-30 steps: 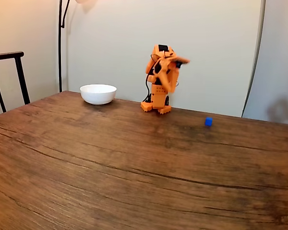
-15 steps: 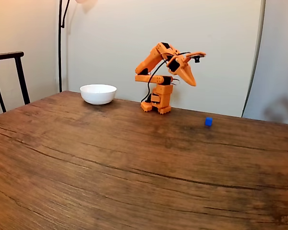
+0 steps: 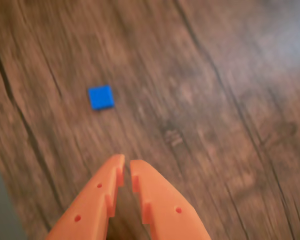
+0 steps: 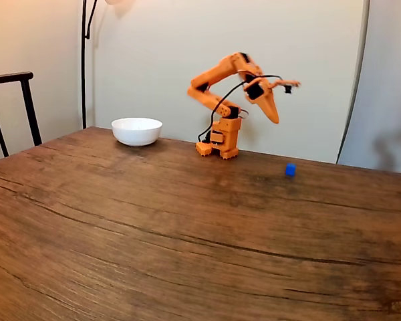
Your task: Grasp the cube and drop it in the bowl
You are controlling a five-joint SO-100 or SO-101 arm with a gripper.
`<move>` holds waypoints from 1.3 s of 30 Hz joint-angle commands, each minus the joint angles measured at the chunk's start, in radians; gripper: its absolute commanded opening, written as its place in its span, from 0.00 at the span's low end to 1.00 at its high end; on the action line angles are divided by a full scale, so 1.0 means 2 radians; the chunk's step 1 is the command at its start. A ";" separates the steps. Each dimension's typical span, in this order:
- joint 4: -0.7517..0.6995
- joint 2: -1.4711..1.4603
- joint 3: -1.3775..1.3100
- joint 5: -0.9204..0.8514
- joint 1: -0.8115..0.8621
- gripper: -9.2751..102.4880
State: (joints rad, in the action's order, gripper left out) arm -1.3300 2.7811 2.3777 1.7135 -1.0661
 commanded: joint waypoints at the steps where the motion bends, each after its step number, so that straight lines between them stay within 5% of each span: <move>1: -0.008 -0.110 -0.062 0.003 -0.011 0.08; 6: -0.002 -0.222 -0.117 0.004 -0.022 0.09; 14: 0.031 -0.304 -0.130 0.003 -0.026 0.30; 26: 0.110 -0.400 -0.131 -0.010 -0.069 0.42; 39: 0.132 -0.479 -0.130 -0.070 -0.110 0.42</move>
State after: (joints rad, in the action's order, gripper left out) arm -1.0799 1.8285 2.1506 1.5877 -1.2793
